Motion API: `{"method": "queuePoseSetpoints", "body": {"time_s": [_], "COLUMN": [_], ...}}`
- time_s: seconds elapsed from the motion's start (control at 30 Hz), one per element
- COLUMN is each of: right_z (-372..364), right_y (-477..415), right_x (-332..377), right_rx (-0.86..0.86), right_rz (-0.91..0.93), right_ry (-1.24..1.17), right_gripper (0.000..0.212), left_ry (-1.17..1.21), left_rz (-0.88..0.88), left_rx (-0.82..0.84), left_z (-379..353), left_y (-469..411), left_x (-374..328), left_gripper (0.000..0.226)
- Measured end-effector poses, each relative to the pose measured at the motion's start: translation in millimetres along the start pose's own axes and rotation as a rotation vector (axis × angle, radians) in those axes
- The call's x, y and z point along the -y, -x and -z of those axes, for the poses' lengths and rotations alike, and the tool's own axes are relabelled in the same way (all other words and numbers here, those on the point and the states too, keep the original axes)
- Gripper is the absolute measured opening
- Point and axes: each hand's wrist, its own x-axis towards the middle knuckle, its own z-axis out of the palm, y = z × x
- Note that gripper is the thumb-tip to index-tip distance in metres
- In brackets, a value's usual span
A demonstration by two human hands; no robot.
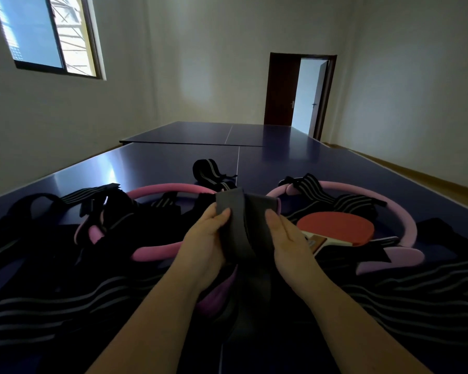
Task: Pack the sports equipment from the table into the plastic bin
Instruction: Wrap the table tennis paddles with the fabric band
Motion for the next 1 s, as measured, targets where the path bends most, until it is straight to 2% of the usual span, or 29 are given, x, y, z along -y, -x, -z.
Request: {"method": "queuePoseSetpoints", "body": {"time_s": [0.07,0.2,0.33,0.5,0.63,0.77,0.83,1.0], "right_z": [1.1,1.3,0.3,-0.6,-3.1,-5.3,-3.7,3.4], "right_y": [3.1,6.7,3.2,-0.2,5.0,5.1,2.7,-0.4], "right_x": [-0.2,-1.7,-5.1,-9.6,-7.6,-4.4,-5.6,-5.9], "right_rx": [0.075,0.138,0.047,0.039,0.063,0.003,0.001,-0.048], "right_rz": [0.036,0.071,0.138,0.138,0.090,0.151,0.163,0.169], "right_ry": [-0.002,-0.012,0.025,0.013,-0.056,0.036,0.077,0.145], "right_gripper": [0.021,0.022,0.024,0.021,0.026,0.027,0.024,0.023], "left_ry": [-0.003,-0.037,-0.107,-0.250,-0.330,-0.256,-0.214,-0.366], "left_rz": [0.066,0.024,-0.066,-0.008,-0.014,-0.028,-0.043,-0.185], "left_rx": [0.065,-0.018,-0.001,0.110,0.050,-0.073,-0.051,0.014], "left_z": [1.9,-3.7,-5.2,-7.1,-7.1,-3.5,-2.5,-3.2], "left_y": [1.7,2.5,5.1,8.9,9.3,3.9,4.5,9.1], "left_x": [-0.3,6.8,10.3,14.8,14.4,16.4,14.6,11.5], "left_gripper": [0.035,0.028,0.033,0.033,0.028,0.033,0.032,0.029]}}
